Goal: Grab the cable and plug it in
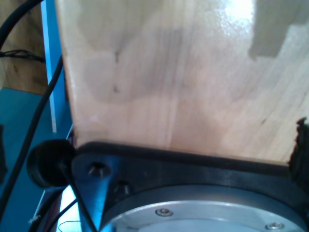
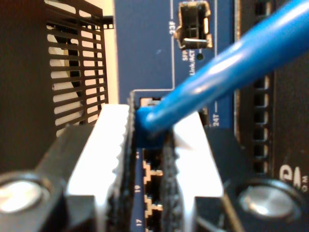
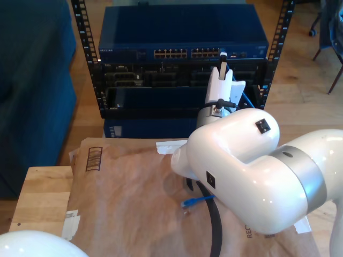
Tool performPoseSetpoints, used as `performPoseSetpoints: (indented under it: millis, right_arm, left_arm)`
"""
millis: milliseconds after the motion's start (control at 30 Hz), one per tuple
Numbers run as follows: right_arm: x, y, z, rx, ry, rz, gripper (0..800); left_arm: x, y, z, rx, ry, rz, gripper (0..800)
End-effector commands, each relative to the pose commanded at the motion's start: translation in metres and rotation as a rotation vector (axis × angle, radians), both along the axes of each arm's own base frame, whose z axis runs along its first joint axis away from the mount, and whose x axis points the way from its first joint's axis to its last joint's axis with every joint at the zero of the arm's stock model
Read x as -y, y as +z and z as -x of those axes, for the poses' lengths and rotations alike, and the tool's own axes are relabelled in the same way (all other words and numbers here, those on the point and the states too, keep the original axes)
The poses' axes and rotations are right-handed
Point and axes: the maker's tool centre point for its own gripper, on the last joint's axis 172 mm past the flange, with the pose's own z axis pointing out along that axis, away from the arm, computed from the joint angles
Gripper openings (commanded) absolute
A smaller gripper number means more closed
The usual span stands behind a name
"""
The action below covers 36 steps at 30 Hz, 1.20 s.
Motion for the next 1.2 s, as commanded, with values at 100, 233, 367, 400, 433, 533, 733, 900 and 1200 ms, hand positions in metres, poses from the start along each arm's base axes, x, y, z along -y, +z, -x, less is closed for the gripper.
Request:
performPoseSetpoints:
  millis: [100, 233, 367, 400, 433, 533, 733, 900, 1200]
  right_arm:
    - [-0.001, 0.000, 0.000, 0.000, 0.002, 0.000, 0]
    - [-0.002, 0.002, -0.004, 0.000, 0.005, -0.007, 0]
    - [-0.004, 0.002, -0.008, -0.004, 0.010, -0.014, 0]
    - [-0.004, 0.000, -0.008, -0.006, 0.010, -0.014, 0]
    - [-0.004, 0.001, -0.008, -0.005, 0.011, -0.016, 0]
    - [-0.005, 0.004, -0.007, 0.000, 0.012, -0.017, 71]
    - [-0.009, 0.012, 0.000, -0.007, 0.022, -0.015, 222]
    - [-0.009, 0.009, 0.016, -0.060, 0.039, -0.002, 245]
    - [-0.013, -0.011, 0.057, -0.364, 0.165, -0.041, 402]
  left_arm:
    - [0.000, 0.000, 0.000, 0.000, 0.000, 0.000, 800]
    - [0.000, 0.000, 0.000, 0.000, 0.000, 0.000, 800]
    - [0.000, 0.000, 0.000, 0.000, 0.000, 0.000, 800]
    - [0.000, 0.000, 0.000, 0.000, 0.000, 0.000, 800]
    - [0.000, 0.000, 0.000, 0.000, 0.000, 0.000, 800]
    - [0.000, 0.000, 0.000, 0.000, 0.000, 0.000, 800]
    - [0.000, 0.000, 0.000, 0.000, 0.000, 0.000, 800]
    - [0.000, 0.000, 0.000, 0.000, 0.000, 0.000, 800]
    - [0.000, 0.000, 0.000, 0.000, 0.000, 0.000, 800]
